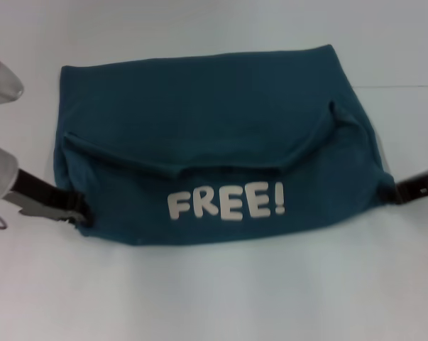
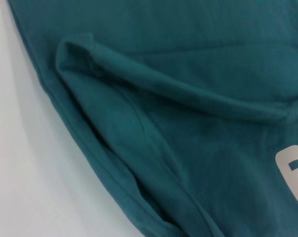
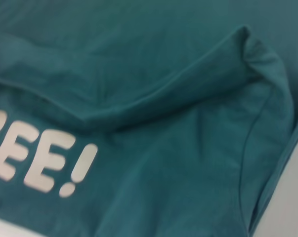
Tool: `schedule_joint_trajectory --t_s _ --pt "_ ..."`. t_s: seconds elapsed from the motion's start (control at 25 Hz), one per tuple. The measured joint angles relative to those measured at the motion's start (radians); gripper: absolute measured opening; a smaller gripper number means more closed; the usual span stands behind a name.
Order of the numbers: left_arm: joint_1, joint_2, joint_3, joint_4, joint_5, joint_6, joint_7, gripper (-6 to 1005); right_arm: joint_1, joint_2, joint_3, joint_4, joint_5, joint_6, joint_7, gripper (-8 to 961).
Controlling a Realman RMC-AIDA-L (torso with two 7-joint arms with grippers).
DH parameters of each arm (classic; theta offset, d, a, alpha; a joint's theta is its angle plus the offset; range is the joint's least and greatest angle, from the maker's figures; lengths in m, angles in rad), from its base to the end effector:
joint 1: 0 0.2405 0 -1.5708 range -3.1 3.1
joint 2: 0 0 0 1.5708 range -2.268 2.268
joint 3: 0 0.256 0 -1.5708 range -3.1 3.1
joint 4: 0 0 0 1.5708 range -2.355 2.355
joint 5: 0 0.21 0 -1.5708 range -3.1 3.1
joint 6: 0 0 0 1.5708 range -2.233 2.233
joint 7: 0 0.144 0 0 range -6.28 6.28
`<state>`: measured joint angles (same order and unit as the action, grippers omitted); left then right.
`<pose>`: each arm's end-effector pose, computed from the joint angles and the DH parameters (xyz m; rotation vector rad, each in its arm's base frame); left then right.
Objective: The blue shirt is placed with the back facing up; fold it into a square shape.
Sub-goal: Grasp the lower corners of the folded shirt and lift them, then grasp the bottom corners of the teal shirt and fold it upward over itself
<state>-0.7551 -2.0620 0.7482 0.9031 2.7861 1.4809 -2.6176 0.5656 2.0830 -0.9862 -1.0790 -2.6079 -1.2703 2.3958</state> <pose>-0.2644 0.3848 0.0342 -2.1721 -1.6572 0.2245 0.2717 0.3829 0.0348 -2.2789 1.1963 -0.1668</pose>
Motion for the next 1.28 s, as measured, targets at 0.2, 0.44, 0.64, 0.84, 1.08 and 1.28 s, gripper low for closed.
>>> schedule_joint_trajectory --t_s 0.2,0.44,0.64,0.84,1.08,1.28 --pt "0.021 0.021 -0.011 0.036 -0.005 0.121 0.034 142 -0.045 0.007 -0.007 -0.151 -0.039 -0.199 -0.023 71" --pt "0.052 0.024 -0.008 0.052 0.011 0.241 0.083 142 -0.087 0.008 -0.007 -0.254 -0.046 -0.380 -0.045 71" --pt "0.099 0.008 -0.001 0.077 0.016 0.333 0.111 143 -0.116 0.010 -0.007 -0.280 -0.068 -0.472 -0.059 72" --pt "0.135 -0.008 0.012 0.099 0.017 0.401 0.122 143 -0.140 0.012 -0.017 -0.286 -0.072 -0.556 -0.084 72" --pt "0.161 -0.021 0.007 0.147 0.011 0.475 0.140 144 -0.165 0.012 -0.022 -0.309 -0.064 -0.596 -0.107 72" --pt "0.163 -0.022 -0.048 0.211 -0.037 0.475 0.161 144 -0.140 0.006 0.096 -0.327 -0.021 -0.590 -0.138 72"
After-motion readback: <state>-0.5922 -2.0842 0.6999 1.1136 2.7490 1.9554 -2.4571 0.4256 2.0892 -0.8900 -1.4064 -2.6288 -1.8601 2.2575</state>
